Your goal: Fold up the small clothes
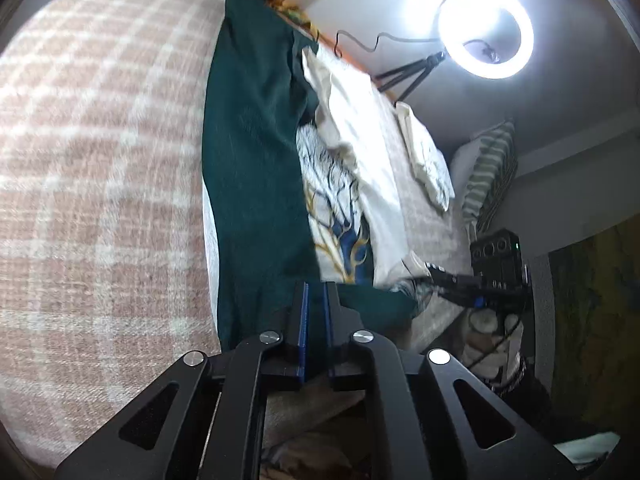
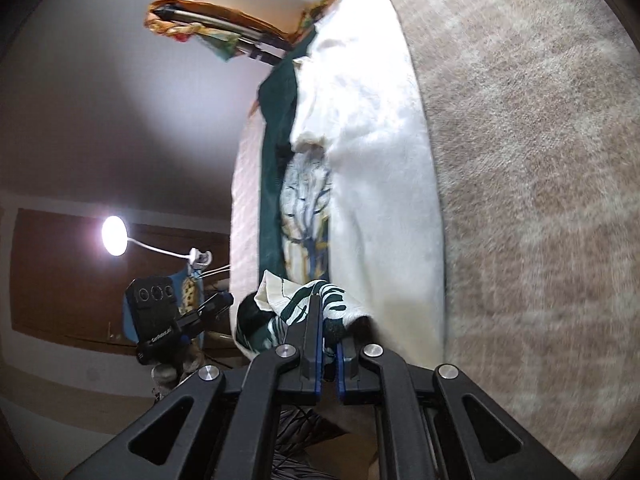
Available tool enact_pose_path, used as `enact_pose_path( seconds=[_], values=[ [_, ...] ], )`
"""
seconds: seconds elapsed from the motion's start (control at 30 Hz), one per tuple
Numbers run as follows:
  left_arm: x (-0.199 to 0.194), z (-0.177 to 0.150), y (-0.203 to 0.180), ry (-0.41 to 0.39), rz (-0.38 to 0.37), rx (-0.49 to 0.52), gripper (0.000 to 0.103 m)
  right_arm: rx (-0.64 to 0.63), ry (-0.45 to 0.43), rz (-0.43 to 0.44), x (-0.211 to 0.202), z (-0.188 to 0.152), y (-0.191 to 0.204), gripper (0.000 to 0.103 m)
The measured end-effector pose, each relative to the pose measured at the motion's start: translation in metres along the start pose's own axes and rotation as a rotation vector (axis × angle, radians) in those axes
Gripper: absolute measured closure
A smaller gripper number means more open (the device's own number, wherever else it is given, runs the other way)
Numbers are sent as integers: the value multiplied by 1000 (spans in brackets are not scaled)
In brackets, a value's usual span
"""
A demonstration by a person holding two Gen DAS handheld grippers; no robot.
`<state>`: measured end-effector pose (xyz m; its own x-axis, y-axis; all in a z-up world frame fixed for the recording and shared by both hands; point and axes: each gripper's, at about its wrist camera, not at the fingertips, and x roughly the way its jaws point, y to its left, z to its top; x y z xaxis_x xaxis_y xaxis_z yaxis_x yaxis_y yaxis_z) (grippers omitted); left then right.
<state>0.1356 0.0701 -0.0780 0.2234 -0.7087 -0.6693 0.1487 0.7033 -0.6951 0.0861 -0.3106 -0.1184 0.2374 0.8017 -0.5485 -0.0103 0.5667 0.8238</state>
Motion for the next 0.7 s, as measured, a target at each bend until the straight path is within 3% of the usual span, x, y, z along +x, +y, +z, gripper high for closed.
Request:
enact_pose_path(
  seconds=[0.07, 0.27, 0.43, 0.53, 0.57, 0.6, 0.7],
  values=[
    [5, -3, 0, 8, 30, 36, 67, 11, 10, 5, 5, 2, -5, 100],
    [24, -18, 3, 60, 137, 107, 65, 13, 57, 6, 14, -9, -10, 100],
    [25, -23, -5, 41, 142, 155, 65, -8, 47, -12, 9, -13, -9, 100],
    [28, -27, -13, 46, 153, 202, 72, 2, 39, -16, 8, -11, -10, 99],
    [29, -28, -15, 47, 155, 210, 91, 2, 39, -17, 8, -12, -10, 99],
    [30, -29, -16, 52, 151, 216, 101, 2, 39, -17, 8, -11, -9, 99],
    [27, -28, -20, 22, 165, 233, 101, -4, 37, -14, 9, -9, -4, 99]
  ],
)
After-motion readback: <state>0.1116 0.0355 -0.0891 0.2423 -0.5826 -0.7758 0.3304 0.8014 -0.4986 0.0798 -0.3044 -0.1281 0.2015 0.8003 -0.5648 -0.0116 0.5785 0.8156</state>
